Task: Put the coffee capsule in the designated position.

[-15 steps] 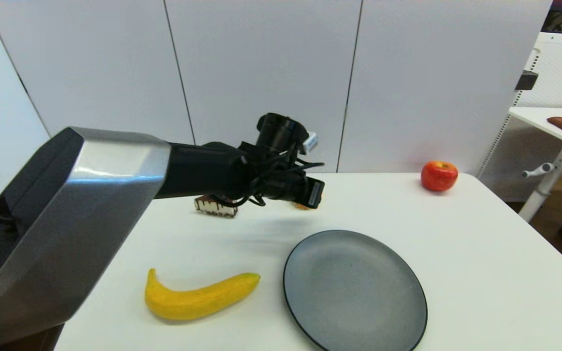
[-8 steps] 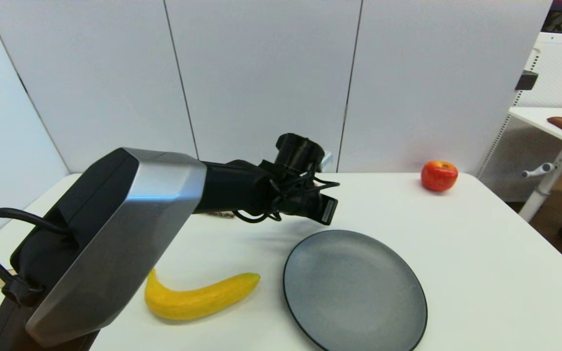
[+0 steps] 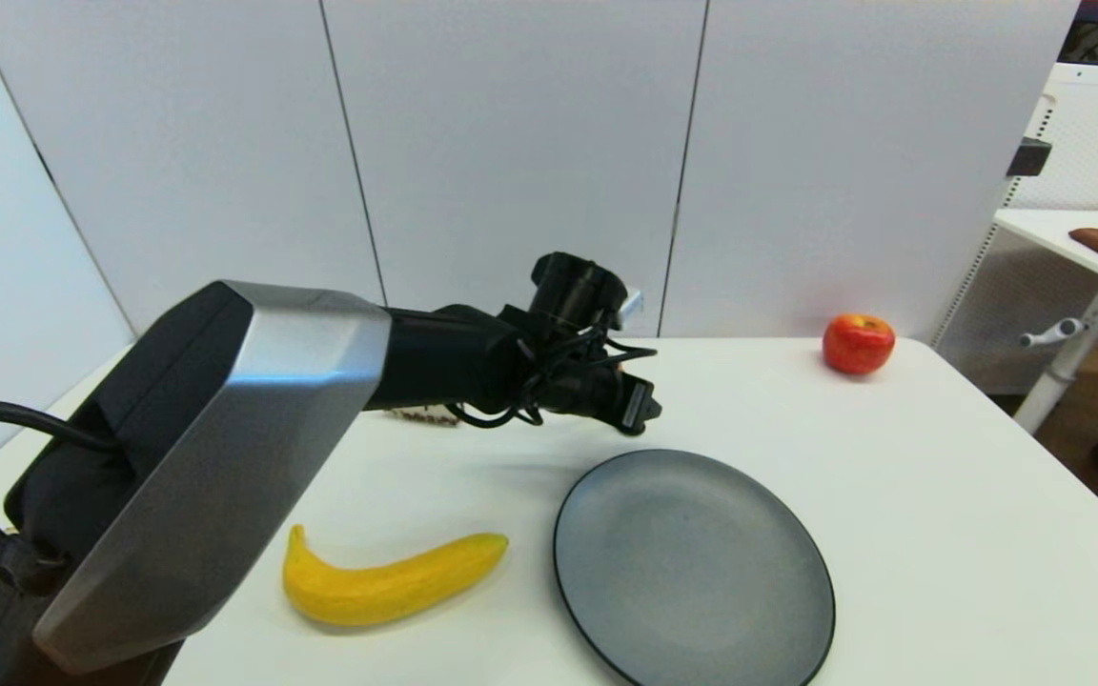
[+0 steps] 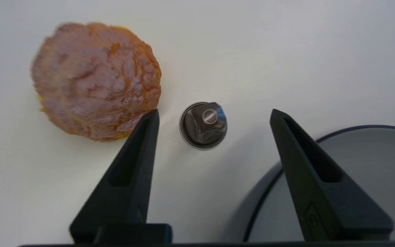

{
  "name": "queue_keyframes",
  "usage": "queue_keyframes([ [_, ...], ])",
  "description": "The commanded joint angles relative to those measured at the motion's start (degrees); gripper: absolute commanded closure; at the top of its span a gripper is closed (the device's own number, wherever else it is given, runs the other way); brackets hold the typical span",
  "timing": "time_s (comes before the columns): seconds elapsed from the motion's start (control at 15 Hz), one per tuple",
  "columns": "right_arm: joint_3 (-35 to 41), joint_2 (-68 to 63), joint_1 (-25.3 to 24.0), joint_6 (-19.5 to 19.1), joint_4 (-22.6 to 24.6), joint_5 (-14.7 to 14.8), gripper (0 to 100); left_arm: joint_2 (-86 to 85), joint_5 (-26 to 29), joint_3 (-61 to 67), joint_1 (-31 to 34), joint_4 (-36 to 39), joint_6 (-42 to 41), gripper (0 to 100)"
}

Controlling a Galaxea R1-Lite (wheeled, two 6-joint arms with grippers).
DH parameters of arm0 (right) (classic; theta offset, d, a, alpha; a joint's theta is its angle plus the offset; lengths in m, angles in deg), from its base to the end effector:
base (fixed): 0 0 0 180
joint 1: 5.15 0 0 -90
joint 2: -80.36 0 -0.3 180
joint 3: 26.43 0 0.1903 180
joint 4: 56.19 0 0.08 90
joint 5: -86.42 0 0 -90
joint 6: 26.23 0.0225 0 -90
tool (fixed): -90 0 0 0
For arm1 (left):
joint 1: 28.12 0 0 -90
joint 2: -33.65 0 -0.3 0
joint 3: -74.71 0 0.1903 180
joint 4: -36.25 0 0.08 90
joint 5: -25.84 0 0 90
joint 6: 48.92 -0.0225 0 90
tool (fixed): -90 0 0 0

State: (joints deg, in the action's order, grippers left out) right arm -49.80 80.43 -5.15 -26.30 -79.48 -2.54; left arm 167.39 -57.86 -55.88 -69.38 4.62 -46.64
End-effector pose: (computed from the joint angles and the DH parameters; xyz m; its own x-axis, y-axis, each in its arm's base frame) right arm -0.0229 -0.0004 0.0756 0.9998 -0.0182 0.0026 0.0182 0.9998 -0.0012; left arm 0.3603 -0.3194 0.1479 0.5413 -0.6209 -0.5670 0.7056 0.7022 -0.0952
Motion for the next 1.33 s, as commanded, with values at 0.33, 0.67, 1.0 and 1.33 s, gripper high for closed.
queue_keyframes([
  [0.33, 0.0, -0.1, 0.0, 0.0, 0.0, 0.0, 0, -42.7, -0.2, 33.6, 17.1, -7.2, -14.9, 0],
  [0.67, 0.0, -0.1, 0.0, 0.0, 0.0, 0.0, 0, -74.9, -0.1, 71.7, 32.2, 17.5, -15.0, 0],
  [1.0, 0.0, -0.1, 0.0, 0.0, 0.0, 0.0, 0, -105.7, -1.6, 102.6, 35.8, 33.8, -12.2, 0],
  [1.33, 0.0, -0.1, 0.0, 0.0, 0.0, 0.0, 0, -118.3, -4.8, 107.3, 38.4, 20.9, -11.6, 0],
])
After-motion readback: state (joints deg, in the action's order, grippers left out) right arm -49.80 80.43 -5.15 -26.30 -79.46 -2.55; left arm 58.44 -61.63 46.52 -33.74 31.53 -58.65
